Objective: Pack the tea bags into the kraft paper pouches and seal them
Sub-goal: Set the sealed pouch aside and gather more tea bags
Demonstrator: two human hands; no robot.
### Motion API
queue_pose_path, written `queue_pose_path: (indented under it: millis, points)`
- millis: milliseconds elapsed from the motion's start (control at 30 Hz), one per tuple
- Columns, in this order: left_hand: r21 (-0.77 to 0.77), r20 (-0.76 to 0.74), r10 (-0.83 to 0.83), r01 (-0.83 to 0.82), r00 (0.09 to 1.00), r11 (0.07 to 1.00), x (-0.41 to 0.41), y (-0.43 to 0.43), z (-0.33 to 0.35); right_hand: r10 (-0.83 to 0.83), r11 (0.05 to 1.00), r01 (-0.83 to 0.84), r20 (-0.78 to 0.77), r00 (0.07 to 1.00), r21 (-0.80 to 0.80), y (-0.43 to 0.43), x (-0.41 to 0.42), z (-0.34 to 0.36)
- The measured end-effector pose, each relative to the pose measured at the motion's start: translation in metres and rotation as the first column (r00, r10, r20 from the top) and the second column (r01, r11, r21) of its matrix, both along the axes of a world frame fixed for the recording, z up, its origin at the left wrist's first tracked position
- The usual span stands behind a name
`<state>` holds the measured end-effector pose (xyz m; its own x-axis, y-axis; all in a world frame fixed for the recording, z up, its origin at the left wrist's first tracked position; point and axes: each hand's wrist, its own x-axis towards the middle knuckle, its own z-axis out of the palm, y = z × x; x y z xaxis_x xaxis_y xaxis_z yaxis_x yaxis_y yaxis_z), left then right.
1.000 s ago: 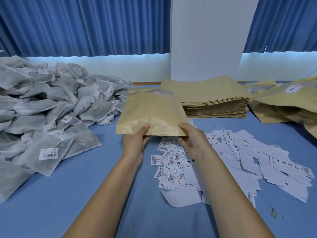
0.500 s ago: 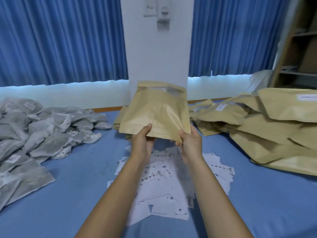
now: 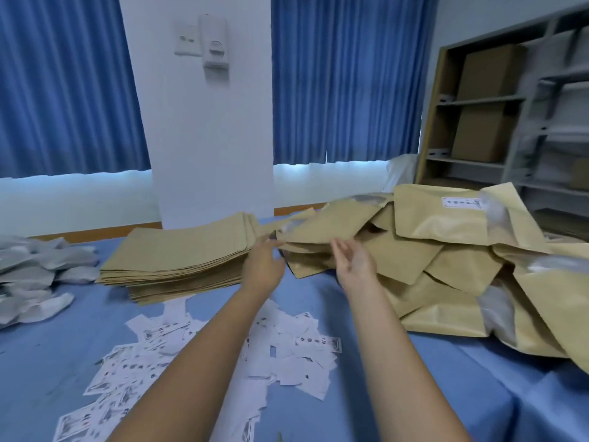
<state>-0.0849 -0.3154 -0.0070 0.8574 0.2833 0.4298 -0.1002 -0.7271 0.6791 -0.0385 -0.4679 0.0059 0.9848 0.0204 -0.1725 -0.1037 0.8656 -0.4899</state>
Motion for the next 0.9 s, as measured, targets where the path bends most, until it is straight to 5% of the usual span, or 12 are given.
queue_pose_path:
  millis: [100, 167, 267, 400, 633, 800, 900]
  points:
    - [0.565, -0.147, 0.387, -0.244, 0.91, 0.788, 0.003, 0.063, -0.021, 0.123, 0.987, -0.132, -0.1, 0.987, -0.095, 0.027, -0.01, -0.038]
    - [0.686, -0.249, 0.529, -0.238, 0.811, 0.687, 0.001, 0.102, -0.029, 0.196, 0.968, -0.214, -0.137, 0.971, -0.134, 0.046, -0.019, -0.053]
    - [0.75, -0.293, 0.571, -0.186, 0.767, 0.635, -0.002, 0.137, -0.039, 0.28, 0.94, -0.303, -0.155, 0.947, -0.155, 0.079, -0.028, -0.062]
    - [0.822, -0.172, 0.538, -0.181, 0.825, 0.54, -0.004, 0.153, -0.046, 0.394, 0.887, -0.42, -0.157, 0.905, -0.195, 0.123, -0.04, -0.065]
    - [0.715, -0.08, 0.376, -0.21, 0.923, 0.667, -0.025, 0.185, -0.061, 0.492, 0.807, -0.493, -0.091, 0.866, -0.325, 0.158, -0.053, -0.072]
    - [0.867, 0.056, 0.34, -0.215, 0.939, 0.45, -0.04, 0.183, -0.053, 0.43, 0.824, -0.446, -0.128, 0.894, -0.348, 0.157, -0.055, -0.073]
    - [0.756, 0.215, 0.245, -0.32, 0.945, 0.571, -0.055, 0.182, -0.051, 0.453, 0.815, -0.467, -0.126, 0.883, -0.344, 0.147, -0.052, -0.074]
